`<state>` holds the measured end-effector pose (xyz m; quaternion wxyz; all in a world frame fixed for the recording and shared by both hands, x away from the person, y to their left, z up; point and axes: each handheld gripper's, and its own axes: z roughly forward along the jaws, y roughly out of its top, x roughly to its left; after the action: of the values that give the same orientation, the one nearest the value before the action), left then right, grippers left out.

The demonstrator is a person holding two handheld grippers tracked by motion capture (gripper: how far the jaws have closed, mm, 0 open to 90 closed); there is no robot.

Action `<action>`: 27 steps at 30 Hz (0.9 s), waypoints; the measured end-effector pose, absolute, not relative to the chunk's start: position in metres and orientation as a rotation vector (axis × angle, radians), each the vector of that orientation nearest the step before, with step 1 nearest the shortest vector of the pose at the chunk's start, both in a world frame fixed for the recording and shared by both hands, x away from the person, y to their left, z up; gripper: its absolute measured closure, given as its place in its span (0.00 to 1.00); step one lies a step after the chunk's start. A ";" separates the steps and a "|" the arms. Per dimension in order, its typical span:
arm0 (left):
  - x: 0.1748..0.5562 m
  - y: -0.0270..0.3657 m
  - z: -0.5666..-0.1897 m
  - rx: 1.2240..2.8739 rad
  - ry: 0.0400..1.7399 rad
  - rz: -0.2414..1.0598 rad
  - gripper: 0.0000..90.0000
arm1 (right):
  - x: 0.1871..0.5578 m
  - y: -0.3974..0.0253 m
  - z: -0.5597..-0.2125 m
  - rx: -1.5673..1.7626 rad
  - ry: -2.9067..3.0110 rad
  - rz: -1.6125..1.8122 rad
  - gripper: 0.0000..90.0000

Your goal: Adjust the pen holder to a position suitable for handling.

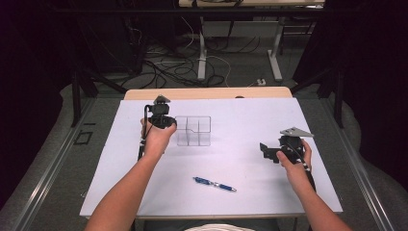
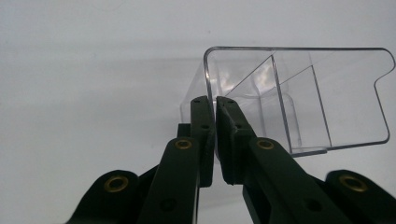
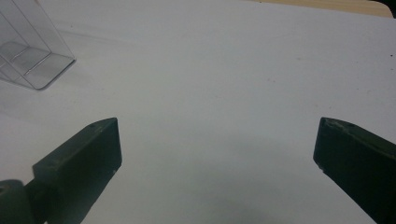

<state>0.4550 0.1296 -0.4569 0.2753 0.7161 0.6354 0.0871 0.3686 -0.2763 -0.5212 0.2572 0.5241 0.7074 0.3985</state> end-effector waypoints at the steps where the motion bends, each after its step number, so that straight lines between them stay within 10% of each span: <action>1: 0.455 0.130 -0.457 1.925 1.708 0.234 0.95 | 0.369 -0.276 -0.521 1.422 1.919 1.081 0.01; 27: 0.441 0.149 -0.465 1.834 1.571 0.206 0.67 | 0.368 -0.275 -0.521 1.424 1.921 1.076 0.01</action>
<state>0.4412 0.1493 -0.4648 0.3514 0.7085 0.6068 0.0796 0.3680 -0.2754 -0.5208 0.2569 0.5250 0.7079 0.3966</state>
